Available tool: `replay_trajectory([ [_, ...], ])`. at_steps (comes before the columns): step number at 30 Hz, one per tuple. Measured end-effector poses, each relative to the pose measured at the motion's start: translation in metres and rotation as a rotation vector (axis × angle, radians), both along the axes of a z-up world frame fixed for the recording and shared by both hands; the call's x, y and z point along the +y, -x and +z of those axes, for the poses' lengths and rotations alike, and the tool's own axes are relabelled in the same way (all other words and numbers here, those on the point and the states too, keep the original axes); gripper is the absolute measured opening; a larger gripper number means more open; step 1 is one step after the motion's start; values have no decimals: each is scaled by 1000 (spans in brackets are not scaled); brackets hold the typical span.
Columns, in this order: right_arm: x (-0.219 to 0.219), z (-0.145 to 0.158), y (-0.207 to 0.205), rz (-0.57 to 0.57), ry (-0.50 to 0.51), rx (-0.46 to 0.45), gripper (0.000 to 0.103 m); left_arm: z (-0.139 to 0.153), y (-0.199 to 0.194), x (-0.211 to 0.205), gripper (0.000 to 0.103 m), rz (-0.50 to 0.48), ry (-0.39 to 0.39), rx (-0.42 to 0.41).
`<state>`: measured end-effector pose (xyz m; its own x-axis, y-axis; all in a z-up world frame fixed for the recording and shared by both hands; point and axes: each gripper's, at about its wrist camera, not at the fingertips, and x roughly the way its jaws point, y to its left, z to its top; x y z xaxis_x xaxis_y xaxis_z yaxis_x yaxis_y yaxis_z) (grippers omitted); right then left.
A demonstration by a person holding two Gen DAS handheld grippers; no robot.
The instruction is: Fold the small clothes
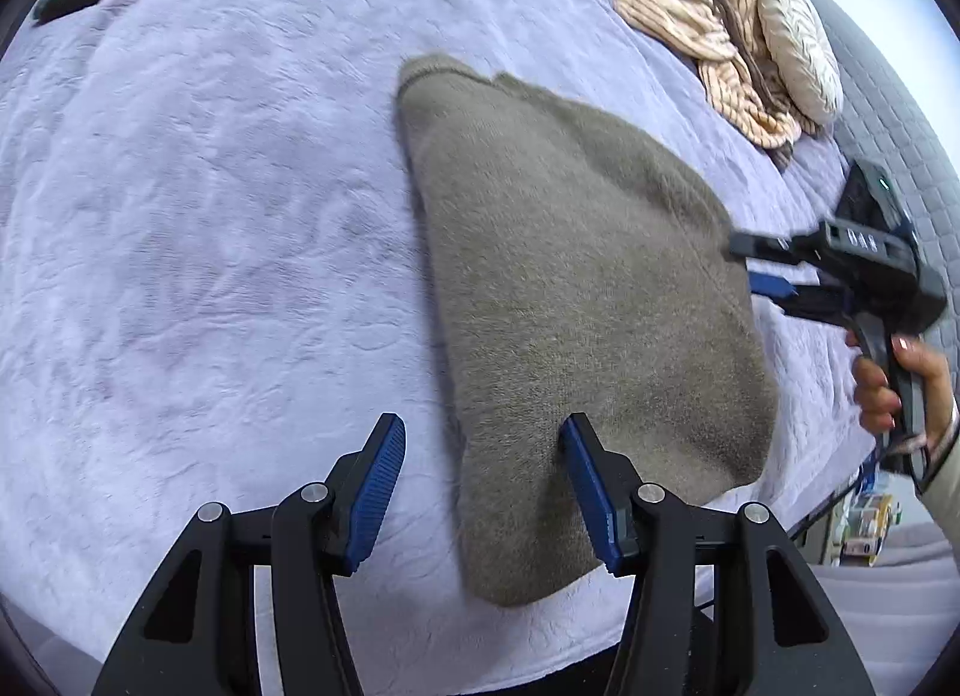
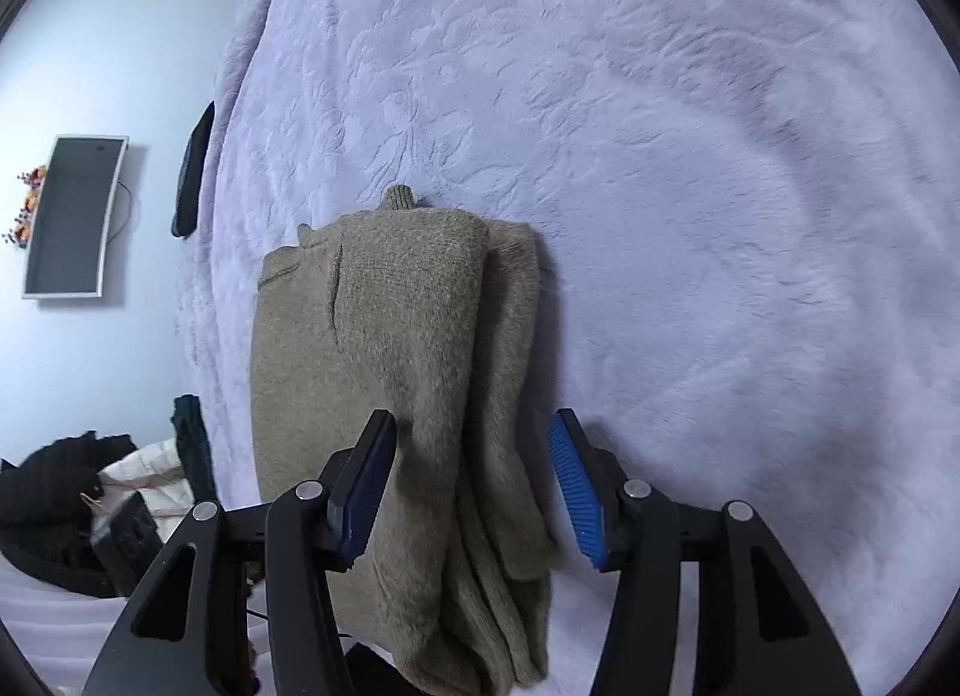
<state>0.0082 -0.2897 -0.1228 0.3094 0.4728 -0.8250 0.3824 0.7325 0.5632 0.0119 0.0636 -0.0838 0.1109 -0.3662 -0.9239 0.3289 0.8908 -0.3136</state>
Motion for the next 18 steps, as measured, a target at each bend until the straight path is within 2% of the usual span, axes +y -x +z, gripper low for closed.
replay_trajectory([
  [1,2,13,8,10,39,-20,26,5,-2,0,56,9,-3,-14],
  [2,5,24,16,21,56,-39,21,9,1,2,56,13,-9,-30],
  [5,26,52,35,62,74,-102,19,6,-2,-7,56,0,-66,-54],
  [9,75,61,50,173,106,-137,19,-12,0,-17,56,-23,-140,-39],
  [12,102,41,56,229,150,-84,19,-21,7,-16,56,-35,-157,-34],
  [15,107,13,60,246,279,-6,18,-23,11,-15,56,-32,-155,-29],
  [16,101,3,62,237,301,19,15,-22,12,-14,56,-30,-151,-27],
  [18,89,-12,68,191,268,47,10,-22,13,-14,56,-34,-144,-21],
])
